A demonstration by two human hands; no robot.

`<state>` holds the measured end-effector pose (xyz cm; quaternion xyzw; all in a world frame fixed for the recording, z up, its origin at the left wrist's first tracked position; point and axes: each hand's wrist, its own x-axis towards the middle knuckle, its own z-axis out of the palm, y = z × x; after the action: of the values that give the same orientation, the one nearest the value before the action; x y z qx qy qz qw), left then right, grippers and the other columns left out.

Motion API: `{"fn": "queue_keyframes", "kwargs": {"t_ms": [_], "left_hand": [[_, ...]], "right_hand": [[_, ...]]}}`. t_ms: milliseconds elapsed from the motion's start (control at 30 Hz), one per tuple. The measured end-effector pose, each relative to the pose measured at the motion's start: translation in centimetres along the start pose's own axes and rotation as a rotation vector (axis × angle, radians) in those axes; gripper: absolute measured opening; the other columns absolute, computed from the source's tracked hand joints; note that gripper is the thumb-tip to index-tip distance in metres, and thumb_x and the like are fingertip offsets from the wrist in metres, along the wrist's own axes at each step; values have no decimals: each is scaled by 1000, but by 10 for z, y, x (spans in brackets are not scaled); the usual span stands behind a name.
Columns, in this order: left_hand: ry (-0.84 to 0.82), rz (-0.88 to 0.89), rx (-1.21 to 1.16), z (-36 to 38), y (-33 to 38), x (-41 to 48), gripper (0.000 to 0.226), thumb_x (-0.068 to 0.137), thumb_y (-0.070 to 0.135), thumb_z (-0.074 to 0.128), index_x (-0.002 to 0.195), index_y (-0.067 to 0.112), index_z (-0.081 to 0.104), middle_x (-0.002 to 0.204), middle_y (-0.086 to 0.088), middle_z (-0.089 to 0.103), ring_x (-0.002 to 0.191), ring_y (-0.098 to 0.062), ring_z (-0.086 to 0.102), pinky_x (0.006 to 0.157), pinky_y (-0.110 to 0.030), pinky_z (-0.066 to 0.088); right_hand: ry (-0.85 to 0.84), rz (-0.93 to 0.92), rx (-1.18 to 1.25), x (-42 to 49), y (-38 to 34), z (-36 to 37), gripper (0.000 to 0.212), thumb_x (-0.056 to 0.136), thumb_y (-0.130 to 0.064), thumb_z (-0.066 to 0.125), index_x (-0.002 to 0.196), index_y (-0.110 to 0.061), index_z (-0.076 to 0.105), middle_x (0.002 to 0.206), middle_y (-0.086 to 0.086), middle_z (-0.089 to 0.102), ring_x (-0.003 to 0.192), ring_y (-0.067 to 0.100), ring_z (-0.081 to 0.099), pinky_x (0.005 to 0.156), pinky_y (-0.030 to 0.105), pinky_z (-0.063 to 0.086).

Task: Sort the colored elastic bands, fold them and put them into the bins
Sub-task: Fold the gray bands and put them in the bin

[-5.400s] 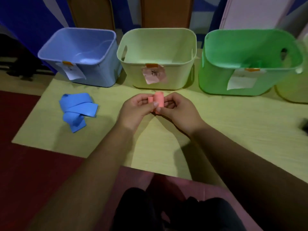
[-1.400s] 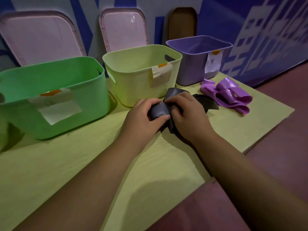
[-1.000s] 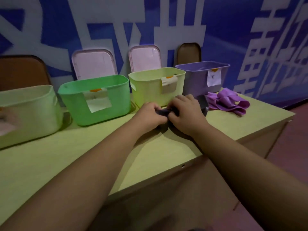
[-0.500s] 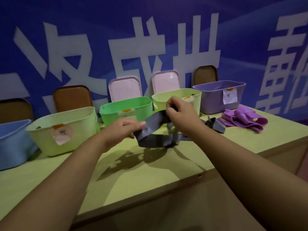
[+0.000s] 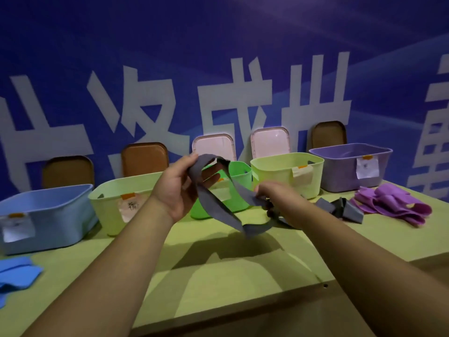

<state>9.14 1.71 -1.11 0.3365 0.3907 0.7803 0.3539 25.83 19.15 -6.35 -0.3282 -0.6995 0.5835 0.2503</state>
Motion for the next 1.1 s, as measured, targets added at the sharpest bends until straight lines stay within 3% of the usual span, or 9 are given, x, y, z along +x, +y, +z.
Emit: {"fn": "queue_keyframes", "kwargs": {"t_ms": [67, 133, 233, 300, 567, 667, 800, 967, 1100], "left_hand": [[-6, -34, 15, 4, -4, 6, 40, 104, 24, 62, 134, -3, 68, 127, -19, 74, 112, -30, 76, 95, -46, 64], [-14, -65, 37, 8, -6, 10, 40, 106, 22, 62, 137, -3, 65, 127, -20, 75, 114, -31, 76, 88, -45, 66], [-1, -67, 140, 7, -10, 19, 37, 106, 22, 63, 134, -2, 65, 120, -20, 77, 111, -32, 77, 87, -47, 67], [2, -69, 212, 0, -13, 27, 37, 107, 25, 63, 135, 1, 65, 124, -19, 77, 116, -33, 76, 92, -47, 65], [54, -66, 547, -29, -30, 46, 31, 105, 40, 65, 113, 13, 78, 100, -10, 80, 90, -23, 75, 70, -37, 60], [79, 21, 823, -43, -42, 56, 37, 105, 46, 64, 98, 12, 78, 96, -11, 77, 99, -32, 73, 82, -49, 65], [114, 249, 1066, -58, -59, 62, 44, 104, 49, 63, 79, 14, 70, 76, -7, 69, 81, -33, 69, 74, -51, 65], [177, 362, 984, -60, -72, 72, 9, 105, 41, 66, 105, 33, 71, 97, 13, 73, 93, -11, 71, 83, -42, 64], [115, 391, 912, -60, -71, 74, 14, 105, 31, 68, 116, 32, 77, 106, 16, 76, 106, -7, 71, 91, -36, 62]], "right_hand": [[-64, -82, -88, 3, 5, 6, 20, 99, -23, 58, 110, -11, 70, 107, 8, 70, 96, 27, 66, 87, 47, 53], [-109, -175, -48, 7, 6, 15, 26, 104, -22, 53, 118, -24, 76, 119, -1, 76, 115, 26, 68, 107, 49, 51], [-172, -228, 153, 14, 0, 35, 35, 102, -18, 50, 127, -23, 73, 123, 1, 78, 124, 25, 67, 112, 47, 50], [-148, -255, 235, 23, -4, 48, 35, 103, -19, 50, 131, -19, 71, 124, 7, 77, 124, 28, 68, 111, 46, 50], [52, -327, 351, 50, -12, 69, 24, 110, -21, 58, 111, -20, 82, 100, 2, 82, 96, 20, 77, 78, 32, 64], [73, -342, 392, 56, -8, 73, 25, 109, -19, 59, 104, -12, 82, 100, 11, 81, 94, 27, 76, 78, 35, 64], [70, -343, 435, 59, 9, 79, 25, 109, -18, 59, 103, -16, 83, 100, 10, 82, 98, 26, 78, 87, 41, 65], [5, -336, 444, 59, 13, 83, 25, 107, -13, 58, 107, -19, 83, 99, 7, 83, 92, 18, 80, 82, 35, 67], [-49, -370, 450, 57, 13, 89, 24, 107, -12, 59, 112, -15, 82, 103, 14, 82, 90, 21, 77, 77, 35, 66]]}}
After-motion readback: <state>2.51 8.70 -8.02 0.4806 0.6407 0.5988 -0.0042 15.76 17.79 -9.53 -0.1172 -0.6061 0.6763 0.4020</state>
